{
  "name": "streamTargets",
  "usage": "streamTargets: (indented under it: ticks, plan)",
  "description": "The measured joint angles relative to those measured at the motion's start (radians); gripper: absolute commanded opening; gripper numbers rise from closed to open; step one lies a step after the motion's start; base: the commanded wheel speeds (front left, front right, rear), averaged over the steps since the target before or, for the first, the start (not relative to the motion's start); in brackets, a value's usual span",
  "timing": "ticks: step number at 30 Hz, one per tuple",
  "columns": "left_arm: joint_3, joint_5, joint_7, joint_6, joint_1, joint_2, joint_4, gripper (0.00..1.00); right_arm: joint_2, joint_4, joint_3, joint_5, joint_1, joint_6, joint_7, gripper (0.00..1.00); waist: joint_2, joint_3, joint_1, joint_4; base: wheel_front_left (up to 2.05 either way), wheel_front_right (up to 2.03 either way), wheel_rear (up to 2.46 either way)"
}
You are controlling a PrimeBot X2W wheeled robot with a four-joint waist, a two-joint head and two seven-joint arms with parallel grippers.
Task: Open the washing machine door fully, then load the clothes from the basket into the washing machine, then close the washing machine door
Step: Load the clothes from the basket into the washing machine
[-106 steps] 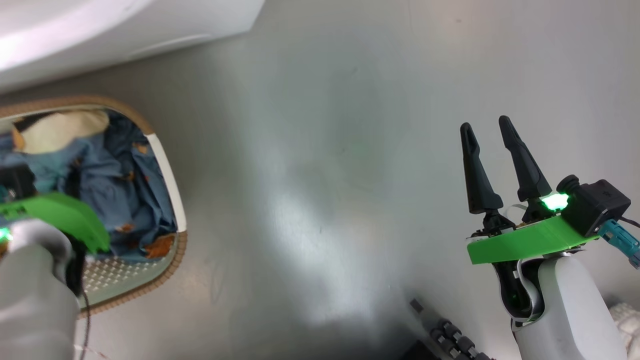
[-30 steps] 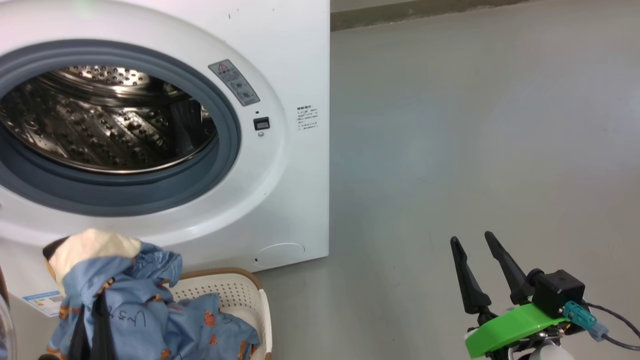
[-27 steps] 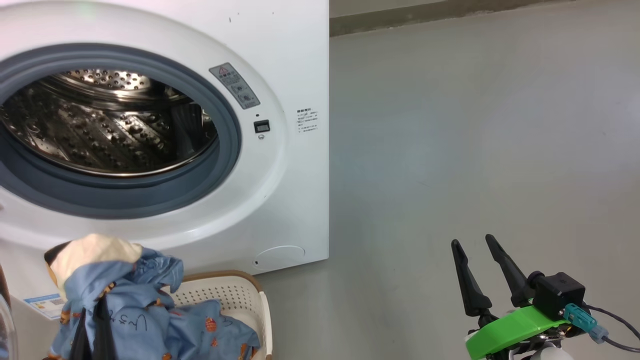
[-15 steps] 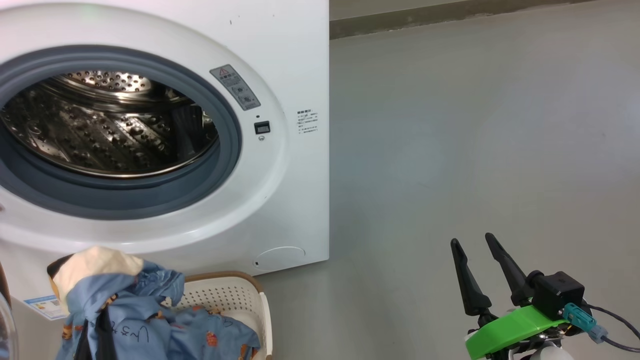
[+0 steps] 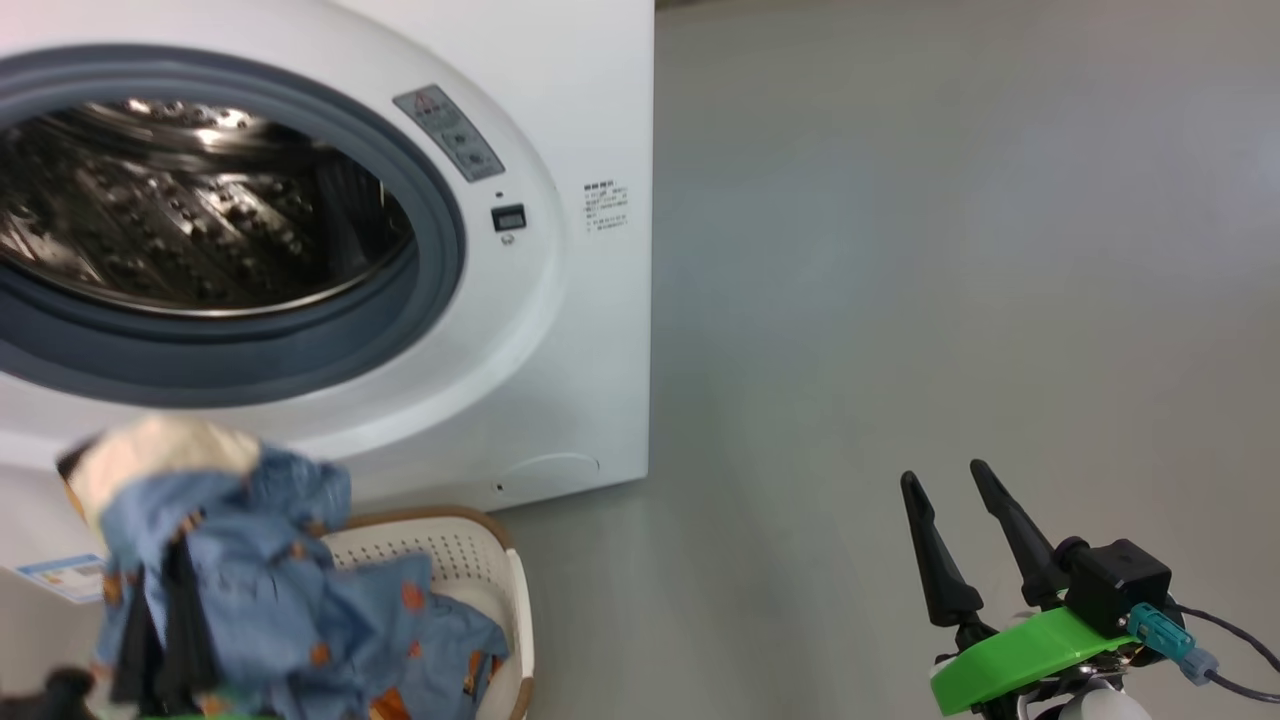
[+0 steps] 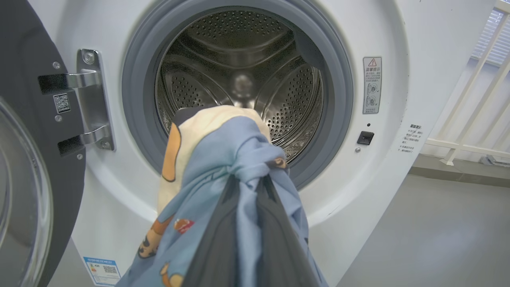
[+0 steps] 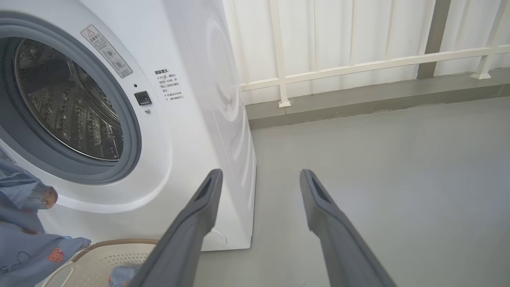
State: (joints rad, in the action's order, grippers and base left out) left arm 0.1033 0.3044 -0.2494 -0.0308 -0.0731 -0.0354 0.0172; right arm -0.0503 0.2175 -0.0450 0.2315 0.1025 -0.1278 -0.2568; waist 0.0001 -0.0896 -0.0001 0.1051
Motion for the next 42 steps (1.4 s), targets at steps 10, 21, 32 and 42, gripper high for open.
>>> streamTargets:
  ticks: [10,21,32,42]
  plan:
    - [0.07,-0.043,0.0,-0.046,0.27,0.0,0.041,0.0,0.0,-0.024,-0.007,0.002,0.05,0.0,0.0,1.0,-0.0001,-0.112,0.0002,0.012,0.0,0.0,0.0]
    - [0.141,-0.084,-0.007,-0.079,0.591,-0.046,0.193,0.0,0.0,-0.054,-0.009,0.01,0.125,0.0,0.0,1.0,0.0,-0.269,0.0003,0.039,0.0,0.0,0.0]
    - [0.133,-0.101,-0.007,-0.089,0.968,-0.141,0.43,0.0,0.0,-0.087,-0.017,0.031,0.212,0.0,0.0,1.0,0.0,-0.476,0.0002,0.067,0.0,0.0,0.0]
    - [-0.005,-0.09,0.131,-0.097,1.253,-0.226,0.644,0.0,-0.001,-0.079,-0.051,0.079,0.249,0.0,0.0,1.0,0.0,-0.618,0.0002,0.093,0.0,0.0,0.0]
